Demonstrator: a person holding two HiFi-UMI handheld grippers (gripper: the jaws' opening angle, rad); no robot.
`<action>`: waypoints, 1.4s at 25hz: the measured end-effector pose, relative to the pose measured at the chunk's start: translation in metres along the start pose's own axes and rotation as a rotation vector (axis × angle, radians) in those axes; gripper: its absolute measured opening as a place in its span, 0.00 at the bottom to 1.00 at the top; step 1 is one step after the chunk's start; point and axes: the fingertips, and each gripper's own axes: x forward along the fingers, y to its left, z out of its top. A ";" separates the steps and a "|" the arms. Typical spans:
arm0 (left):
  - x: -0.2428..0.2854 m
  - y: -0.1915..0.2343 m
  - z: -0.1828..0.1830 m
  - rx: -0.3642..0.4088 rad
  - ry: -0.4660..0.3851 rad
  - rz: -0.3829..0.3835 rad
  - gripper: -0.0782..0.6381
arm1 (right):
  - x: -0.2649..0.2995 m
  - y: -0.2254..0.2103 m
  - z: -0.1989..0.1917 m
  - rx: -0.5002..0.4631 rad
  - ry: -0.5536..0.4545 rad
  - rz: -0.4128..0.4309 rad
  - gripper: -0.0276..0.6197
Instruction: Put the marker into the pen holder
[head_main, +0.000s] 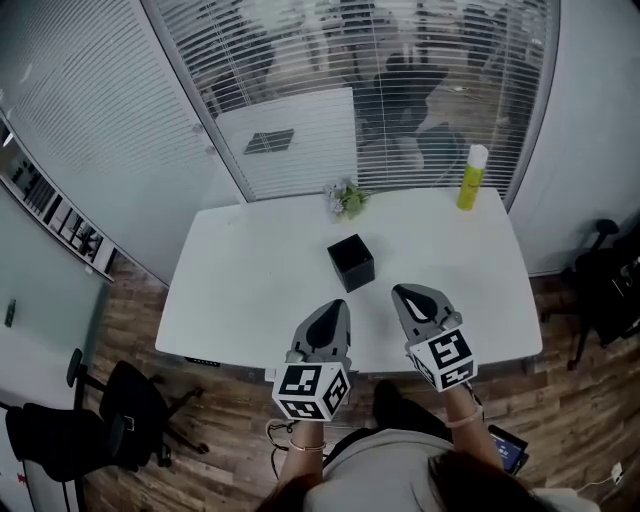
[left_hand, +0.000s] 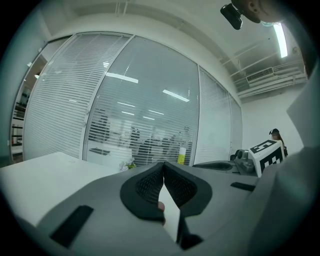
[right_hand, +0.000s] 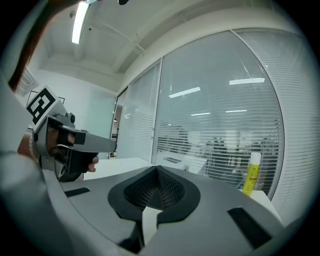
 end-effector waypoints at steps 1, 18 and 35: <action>-0.002 -0.002 0.000 0.002 0.000 -0.002 0.14 | -0.003 0.001 0.001 -0.001 -0.001 -0.003 0.09; -0.023 -0.025 0.005 0.027 -0.031 -0.027 0.14 | -0.039 0.006 0.014 -0.021 -0.024 -0.051 0.09; -0.023 -0.038 0.005 0.059 -0.028 -0.033 0.14 | -0.052 0.005 0.024 -0.011 -0.032 -0.067 0.09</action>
